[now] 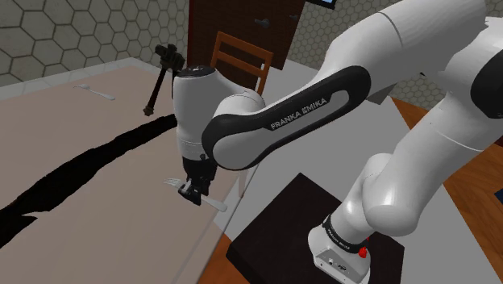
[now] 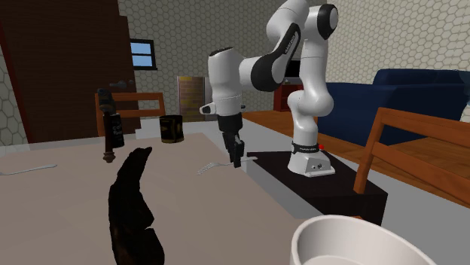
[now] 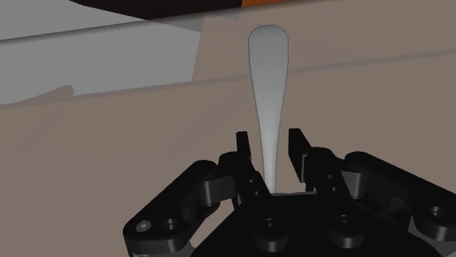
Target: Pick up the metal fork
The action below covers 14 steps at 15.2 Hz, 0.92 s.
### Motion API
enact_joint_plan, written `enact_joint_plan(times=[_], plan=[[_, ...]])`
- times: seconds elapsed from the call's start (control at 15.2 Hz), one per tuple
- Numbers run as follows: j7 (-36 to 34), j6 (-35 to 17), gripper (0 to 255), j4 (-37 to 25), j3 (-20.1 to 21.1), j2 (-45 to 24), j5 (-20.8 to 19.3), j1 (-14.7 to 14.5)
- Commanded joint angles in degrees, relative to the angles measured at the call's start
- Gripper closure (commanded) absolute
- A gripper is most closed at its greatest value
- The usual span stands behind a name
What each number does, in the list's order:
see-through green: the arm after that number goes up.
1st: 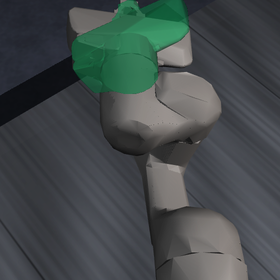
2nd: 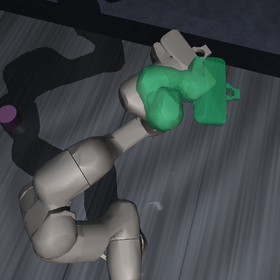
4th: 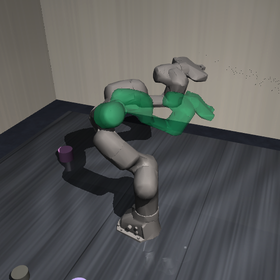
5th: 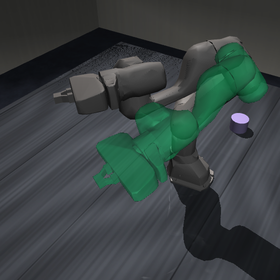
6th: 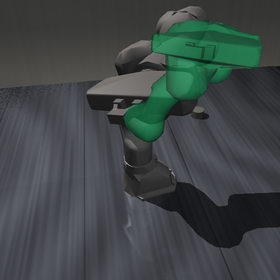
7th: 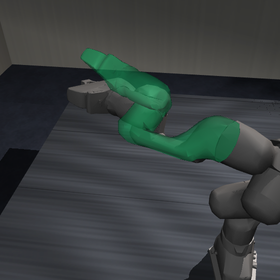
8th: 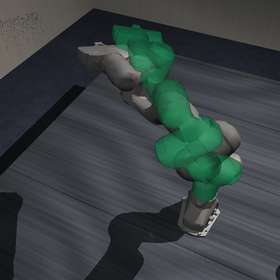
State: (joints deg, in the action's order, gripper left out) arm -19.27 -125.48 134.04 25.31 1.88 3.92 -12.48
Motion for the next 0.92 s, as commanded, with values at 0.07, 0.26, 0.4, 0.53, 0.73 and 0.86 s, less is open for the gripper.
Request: enact_joint_plan(times=[0.07,0.26,0.4,0.53,0.73,0.86], plan=[[0.56,2.36,255,-0.88,-0.16,1.58,0.64,0.07],[0.94,4.76,255,-1.95,-0.31,3.01,1.19,0.08],[1.16,6.36,255,-2.73,-0.42,3.89,1.50,0.09],[1.36,7.96,255,-3.55,-0.54,4.72,1.77,0.10],[1.60,10.34,255,-4.87,-0.73,5.85,2.11,0.11],[1.61,10.46,255,-4.94,-0.74,5.90,2.13,0.11]])
